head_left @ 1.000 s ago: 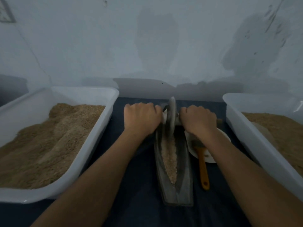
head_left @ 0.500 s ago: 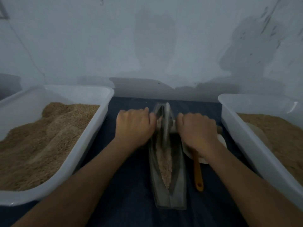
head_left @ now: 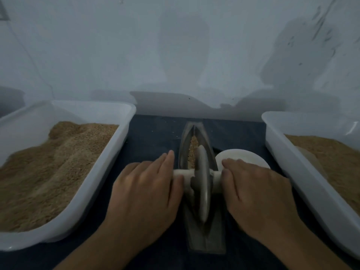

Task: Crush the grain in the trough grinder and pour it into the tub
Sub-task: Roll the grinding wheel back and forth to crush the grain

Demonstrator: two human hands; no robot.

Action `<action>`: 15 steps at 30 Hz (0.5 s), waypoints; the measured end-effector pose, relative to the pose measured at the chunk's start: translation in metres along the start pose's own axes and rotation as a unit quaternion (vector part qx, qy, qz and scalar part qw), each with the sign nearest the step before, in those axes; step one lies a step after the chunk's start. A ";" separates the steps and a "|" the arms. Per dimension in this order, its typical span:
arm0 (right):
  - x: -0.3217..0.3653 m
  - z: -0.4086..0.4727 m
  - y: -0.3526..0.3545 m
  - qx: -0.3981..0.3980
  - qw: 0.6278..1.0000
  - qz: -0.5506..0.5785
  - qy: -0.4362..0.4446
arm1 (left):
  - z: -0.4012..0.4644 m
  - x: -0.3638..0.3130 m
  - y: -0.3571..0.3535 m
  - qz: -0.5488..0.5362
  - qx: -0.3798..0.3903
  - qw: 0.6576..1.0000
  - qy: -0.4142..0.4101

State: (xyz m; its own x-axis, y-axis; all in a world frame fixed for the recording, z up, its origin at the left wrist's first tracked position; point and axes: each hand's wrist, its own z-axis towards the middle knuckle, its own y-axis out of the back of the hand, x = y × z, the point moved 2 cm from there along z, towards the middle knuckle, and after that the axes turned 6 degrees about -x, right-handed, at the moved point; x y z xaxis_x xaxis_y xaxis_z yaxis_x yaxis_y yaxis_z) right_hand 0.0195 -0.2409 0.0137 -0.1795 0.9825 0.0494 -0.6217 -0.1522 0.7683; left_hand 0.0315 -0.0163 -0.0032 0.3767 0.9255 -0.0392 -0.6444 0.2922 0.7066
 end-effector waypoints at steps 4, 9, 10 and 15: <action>-0.009 0.055 -0.046 0.120 0.992 -0.034 -0.032 | 0.062 0.001 -0.043 0.073 0.098 0.991 0.047; -0.032 0.137 -0.088 0.199 0.965 0.004 -0.169 | 0.140 0.021 -0.091 0.060 0.178 0.973 0.134; -0.032 0.137 -0.089 0.208 0.963 0.007 -0.170 | 0.140 0.020 -0.090 0.073 0.178 0.973 0.129; -0.014 0.052 -0.046 0.152 0.985 -0.009 -0.079 | 0.058 0.000 -0.041 0.073 0.082 0.993 0.037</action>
State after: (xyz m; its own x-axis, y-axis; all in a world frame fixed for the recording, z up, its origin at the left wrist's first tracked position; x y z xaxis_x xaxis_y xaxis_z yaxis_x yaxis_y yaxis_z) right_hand 0.0901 -0.2423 0.0110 -0.0354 0.9928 0.1145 -0.3631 -0.1196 0.9240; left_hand 0.0961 -0.0423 0.0085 0.2327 0.9722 0.0251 -0.5691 0.1151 0.8142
